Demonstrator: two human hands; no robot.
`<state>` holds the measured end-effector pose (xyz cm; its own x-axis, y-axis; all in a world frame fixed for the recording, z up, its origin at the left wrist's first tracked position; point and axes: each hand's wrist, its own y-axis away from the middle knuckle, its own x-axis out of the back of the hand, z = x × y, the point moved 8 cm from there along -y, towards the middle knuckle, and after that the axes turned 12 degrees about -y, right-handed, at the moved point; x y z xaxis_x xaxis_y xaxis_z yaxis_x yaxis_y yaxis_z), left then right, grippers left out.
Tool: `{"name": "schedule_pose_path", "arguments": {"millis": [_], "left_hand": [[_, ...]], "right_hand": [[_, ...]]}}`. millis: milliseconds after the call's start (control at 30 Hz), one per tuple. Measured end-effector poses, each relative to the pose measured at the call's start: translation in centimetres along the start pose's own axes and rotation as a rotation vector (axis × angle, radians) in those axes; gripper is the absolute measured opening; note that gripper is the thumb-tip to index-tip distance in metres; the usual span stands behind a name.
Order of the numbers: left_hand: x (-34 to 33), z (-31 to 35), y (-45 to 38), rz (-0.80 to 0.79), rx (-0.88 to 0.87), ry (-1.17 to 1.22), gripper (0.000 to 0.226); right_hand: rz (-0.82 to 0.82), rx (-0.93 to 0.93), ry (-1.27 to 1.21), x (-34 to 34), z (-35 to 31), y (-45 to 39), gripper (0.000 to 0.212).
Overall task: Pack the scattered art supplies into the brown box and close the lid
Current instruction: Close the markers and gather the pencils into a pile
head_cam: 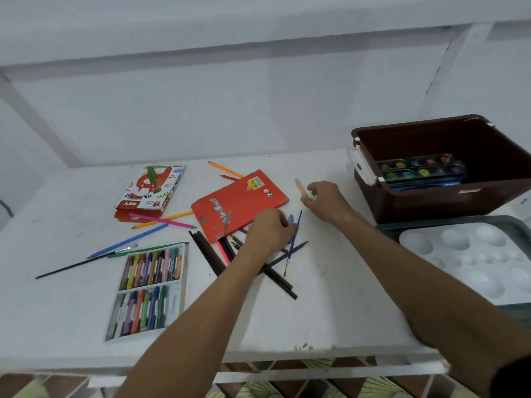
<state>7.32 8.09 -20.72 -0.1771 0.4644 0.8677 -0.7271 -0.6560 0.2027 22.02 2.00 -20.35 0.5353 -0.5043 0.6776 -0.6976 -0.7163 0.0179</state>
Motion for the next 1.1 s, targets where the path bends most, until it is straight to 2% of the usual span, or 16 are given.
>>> {"name": "schedule_pose_path", "arguments": {"millis": [167,433,633,800,933,1100], "left_hand": [[-1.0,-0.3,-0.4,0.017,0.006,0.009,0.022],[0.2,-1.2,0.3,0.030,0.066,0.133,0.039],[3.6,-3.2,3.0,0.067,0.049,0.294,0.024],[8.0,-9.4,7.0,0.186,0.151,0.357,0.013],[10.3,-15.7,11.2,0.219,0.265,0.340,0.010],[10.3,-21.2,15.1,0.251,0.287,0.214,0.014]], "right_hand": [[0.027,0.013,-0.011,-0.7,-0.7,-1.8,0.031],[0.089,-0.086,-0.008,-1.2,-0.5,-2.2,0.018],[0.079,-0.061,-0.191,-1.9,-2.9,2.4,0.015],[-0.036,-0.070,-0.427,-5.2,-7.2,8.8,0.017],[-0.170,0.006,-0.430,-10.3,-11.1,13.1,0.013],[-0.362,-0.049,-0.520,-16.3,-13.8,16.7,0.022]]}}
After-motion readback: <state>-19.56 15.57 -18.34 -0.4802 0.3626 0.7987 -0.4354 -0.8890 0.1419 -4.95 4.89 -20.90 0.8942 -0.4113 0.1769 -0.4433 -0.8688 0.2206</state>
